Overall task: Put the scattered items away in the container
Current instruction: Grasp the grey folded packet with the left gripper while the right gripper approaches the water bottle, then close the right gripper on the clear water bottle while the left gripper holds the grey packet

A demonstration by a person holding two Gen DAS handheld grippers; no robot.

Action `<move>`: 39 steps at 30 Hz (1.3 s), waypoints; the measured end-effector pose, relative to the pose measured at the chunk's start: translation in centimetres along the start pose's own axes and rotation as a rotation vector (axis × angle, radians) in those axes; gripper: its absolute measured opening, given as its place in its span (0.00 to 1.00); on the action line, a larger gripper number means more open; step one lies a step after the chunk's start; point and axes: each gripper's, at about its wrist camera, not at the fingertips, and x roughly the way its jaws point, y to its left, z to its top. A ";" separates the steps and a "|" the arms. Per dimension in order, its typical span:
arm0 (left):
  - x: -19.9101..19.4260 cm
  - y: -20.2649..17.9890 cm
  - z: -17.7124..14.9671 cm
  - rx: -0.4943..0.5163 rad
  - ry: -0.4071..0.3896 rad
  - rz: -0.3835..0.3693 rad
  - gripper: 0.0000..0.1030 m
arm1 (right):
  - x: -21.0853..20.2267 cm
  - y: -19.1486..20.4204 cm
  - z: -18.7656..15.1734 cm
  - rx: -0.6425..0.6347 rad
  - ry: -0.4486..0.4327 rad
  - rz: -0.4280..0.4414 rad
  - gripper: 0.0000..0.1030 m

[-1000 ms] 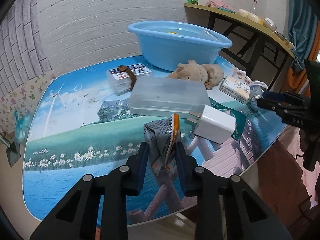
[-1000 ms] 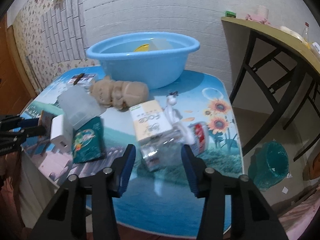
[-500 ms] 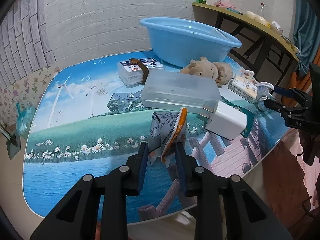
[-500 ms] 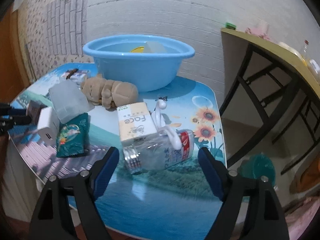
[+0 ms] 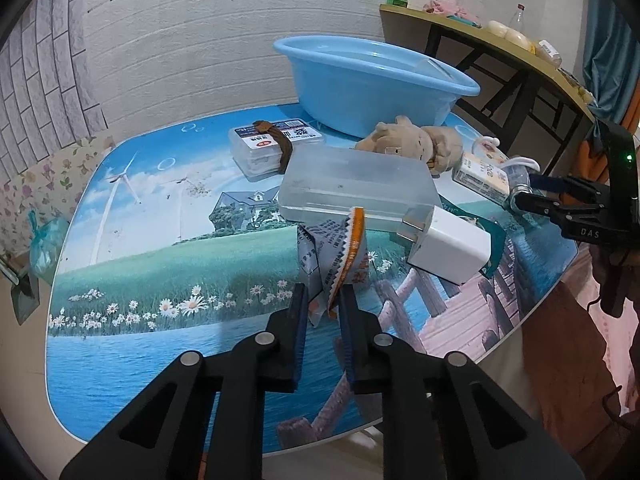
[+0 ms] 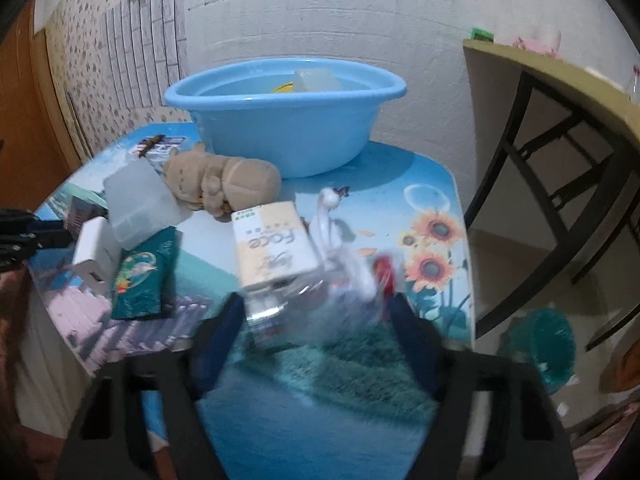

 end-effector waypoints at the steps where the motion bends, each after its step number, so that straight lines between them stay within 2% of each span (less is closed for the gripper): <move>1: 0.0 0.0 0.0 -0.001 0.000 -0.005 0.08 | 0.0 0.1 -0.2 0.007 0.002 0.001 0.56; 5: 0.0 0.0 -0.1 0.003 0.001 -0.001 0.08 | -0.4 0.8 -0.8 -0.010 0.004 0.004 0.56; 6: 0.0 -0.1 -0.1 0.005 0.000 0.003 0.08 | -0.5 0.9 -0.8 -0.015 0.001 -0.003 0.63; 7: 0.0 -0.1 -0.1 0.006 -0.001 0.007 0.08 | -0.6 1.0 -0.8 -0.023 -0.001 -0.026 0.76; 8: 0.0 -0.1 -0.1 0.007 -0.001 0.009 0.08 | -0.6 1.1 -0.7 -0.026 -0.005 -0.050 0.81; 9: 0.0 -0.2 -0.1 0.008 0.000 0.008 0.09 | -0.5 0.9 -0.6 -0.027 -0.008 -0.059 0.85; 11: 0.0 -0.2 0.0 0.006 0.003 0.002 0.11 | -0.2 0.7 -0.4 -0.038 -0.013 -0.048 0.86; 13: 0.1 0.0 0.1 0.000 0.007 -0.003 0.14 | 0.1 0.3 -0.1 -0.065 -0.012 -0.025 0.95; 16: 0.3 0.2 0.2 -0.006 0.018 0.018 0.32 | 0.3 -0.2 0.4 -0.125 -0.025 -0.026 0.95; 21: 1.0 0.3 0.1 -0.014 0.042 0.012 0.32 | 0.7 -1.6 1.2 -0.172 -0.021 0.052 0.96; 26: 1.3 -0.5 0.5 0.013 0.043 0.021 0.51 | 1.5 -2.2 1.7 -0.218 0.003 0.121 0.96; 30: 1.6 -0.9 0.9 0.026 0.035 0.026 0.51 | 2.1 -1.7 1.5 -0.253 0.025 0.138 0.93; 31: 1.6 -1.0 1.0 0.030 0.030 0.035 0.42 | 2.1 -1.7 1.4 -0.250 0.029 0.151 0.86; 32: 1.6 -1.1 1.0 0.037 0.028 0.040 0.35 | 2.1 -1.7 1.4 -0.244 0.031 0.160 0.85; 36: 1.4 -0.9 1.0 0.037 0.024 0.034 0.32 | 1.6 -1.6 1.0 -0.211 0.032 0.175 0.85; 39: 1.1 -0.6 0.8 0.024 0.018 0.026 0.32 | 0.8 -0.9 0.3 -0.192 0.023 0.143 0.85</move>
